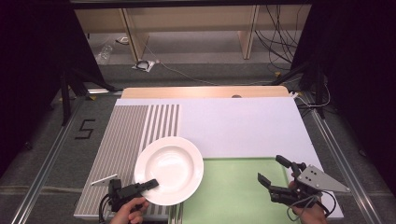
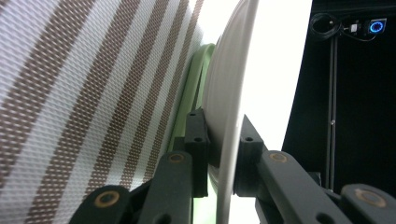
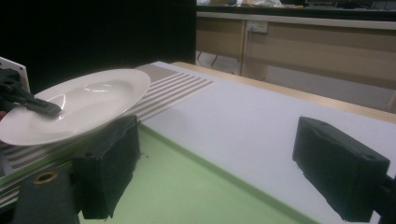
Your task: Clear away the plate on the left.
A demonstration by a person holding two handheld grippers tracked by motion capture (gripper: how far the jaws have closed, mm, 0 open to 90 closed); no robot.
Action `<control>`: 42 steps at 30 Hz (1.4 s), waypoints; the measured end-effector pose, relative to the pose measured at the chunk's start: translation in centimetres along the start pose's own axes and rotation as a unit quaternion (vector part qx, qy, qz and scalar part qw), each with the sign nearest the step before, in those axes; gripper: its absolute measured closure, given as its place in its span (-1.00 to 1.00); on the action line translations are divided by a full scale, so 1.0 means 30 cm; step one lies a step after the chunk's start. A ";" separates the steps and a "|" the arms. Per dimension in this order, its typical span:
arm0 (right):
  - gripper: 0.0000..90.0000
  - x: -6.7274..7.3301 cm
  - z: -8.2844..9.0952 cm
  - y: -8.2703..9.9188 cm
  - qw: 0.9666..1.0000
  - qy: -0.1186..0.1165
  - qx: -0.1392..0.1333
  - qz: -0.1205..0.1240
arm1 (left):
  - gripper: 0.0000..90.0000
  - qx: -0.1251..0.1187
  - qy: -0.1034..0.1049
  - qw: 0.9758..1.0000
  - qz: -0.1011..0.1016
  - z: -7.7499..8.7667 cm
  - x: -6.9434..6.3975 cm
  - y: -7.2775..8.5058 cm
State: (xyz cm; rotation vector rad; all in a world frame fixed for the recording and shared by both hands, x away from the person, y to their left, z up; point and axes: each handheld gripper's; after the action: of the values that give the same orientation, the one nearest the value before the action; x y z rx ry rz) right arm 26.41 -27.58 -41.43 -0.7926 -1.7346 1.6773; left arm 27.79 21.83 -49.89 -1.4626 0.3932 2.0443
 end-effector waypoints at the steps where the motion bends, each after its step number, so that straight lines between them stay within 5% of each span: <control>1: -0.65 0.000 0.000 0.000 1.000 0.000 0.000 0.000 | 0.77 0.002 -0.001 1.000 -0.001 -0.002 -0.002 0.002; 27: -0.65 -0.002 0.000 0.000 1.000 0.000 -0.002 -0.001 | 0.77 0.044 0.000 0.999 -0.031 -0.067 -0.036 0.081; 42: -0.65 -0.004 0.002 -0.001 1.000 0.001 -0.001 -0.001 | 0.77 0.081 -0.001 0.995 -0.050 -0.118 -0.053 0.150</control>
State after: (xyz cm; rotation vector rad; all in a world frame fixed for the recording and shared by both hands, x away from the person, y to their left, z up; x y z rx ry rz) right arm 26.44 -27.71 -41.40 -0.7944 -1.7347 1.6733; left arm 28.06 15.88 -50.10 -1.3546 0.4646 1.8882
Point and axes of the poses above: each handheld gripper's, and its own axes: z roughly backward along the jaws, y roughly out of its underside, x roughly to its left, and after that the axes turned 15 degrees about -x, right-handed
